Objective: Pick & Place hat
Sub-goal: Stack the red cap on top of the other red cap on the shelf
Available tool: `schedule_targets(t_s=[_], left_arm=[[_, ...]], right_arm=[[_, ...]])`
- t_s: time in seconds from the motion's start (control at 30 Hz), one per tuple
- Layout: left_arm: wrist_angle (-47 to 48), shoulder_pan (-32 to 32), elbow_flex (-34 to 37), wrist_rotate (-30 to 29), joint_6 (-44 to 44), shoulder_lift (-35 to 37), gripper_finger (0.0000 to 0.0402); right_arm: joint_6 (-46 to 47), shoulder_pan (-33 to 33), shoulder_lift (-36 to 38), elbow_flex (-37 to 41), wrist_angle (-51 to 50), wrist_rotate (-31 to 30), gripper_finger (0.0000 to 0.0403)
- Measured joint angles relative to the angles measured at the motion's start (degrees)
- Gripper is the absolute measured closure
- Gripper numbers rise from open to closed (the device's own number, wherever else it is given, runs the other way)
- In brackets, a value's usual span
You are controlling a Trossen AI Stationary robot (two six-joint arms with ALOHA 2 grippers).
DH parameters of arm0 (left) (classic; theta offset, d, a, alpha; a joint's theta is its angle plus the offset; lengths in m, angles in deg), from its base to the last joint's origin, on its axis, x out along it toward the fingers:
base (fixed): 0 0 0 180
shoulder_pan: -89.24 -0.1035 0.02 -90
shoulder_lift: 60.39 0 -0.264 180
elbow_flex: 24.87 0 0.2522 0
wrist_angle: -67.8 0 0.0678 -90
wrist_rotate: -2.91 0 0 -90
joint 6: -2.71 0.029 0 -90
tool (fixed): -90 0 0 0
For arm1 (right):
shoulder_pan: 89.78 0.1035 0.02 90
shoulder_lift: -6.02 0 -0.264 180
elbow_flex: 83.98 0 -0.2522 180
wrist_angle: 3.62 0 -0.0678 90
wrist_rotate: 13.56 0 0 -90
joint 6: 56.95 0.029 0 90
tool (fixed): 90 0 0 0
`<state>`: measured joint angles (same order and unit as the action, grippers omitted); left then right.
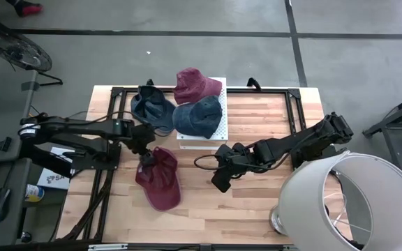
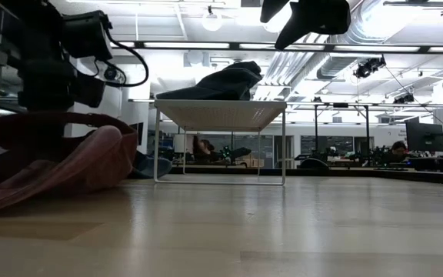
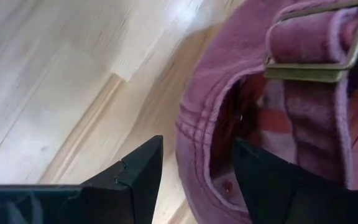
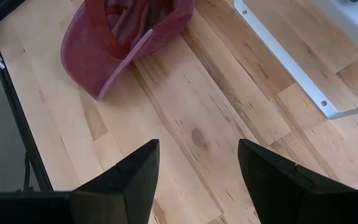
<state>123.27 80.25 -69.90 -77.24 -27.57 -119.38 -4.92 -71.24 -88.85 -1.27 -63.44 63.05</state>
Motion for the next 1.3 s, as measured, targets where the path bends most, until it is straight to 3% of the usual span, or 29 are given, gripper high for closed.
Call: schedule_targets(t_s=[0.2, 0.5, 0.83, 1.13, 1.3], left_arm=[[-1.2, 0.0, 0.0, -0.2, -1.1, -0.6, 0.0241], [-0.6, 0.0, 0.0, -0.2, -3.1, -0.6, 0.0391], [1.8, 0.0, -1.9, 3.4, -3.2, 1.6, 0.0400], [15.1, 0.4, -12.8, 3.8, -0.1, 6.9, 0.0401], [22.7, 4.4, -20.3, 4.4, 1.2, 8.9, 0.0401]], right_arm=[[-0.6, 0.0, 0.0, 0.0, 0.0, 0.0, 0.0192], [-2.1, 0.0, 0.0, 0.0, 0.0, 0.0, 0.0192], [-2.6, 0.0, 0.0, 0.0, 0.0, -0.2, 0.0192], [-2.6, 0.0, 0.0, 0.0, 0.1, -0.2, 0.0192], [-2.6, 0.0, 0.0, 0.0, 0.5, -0.2, 0.0192]])
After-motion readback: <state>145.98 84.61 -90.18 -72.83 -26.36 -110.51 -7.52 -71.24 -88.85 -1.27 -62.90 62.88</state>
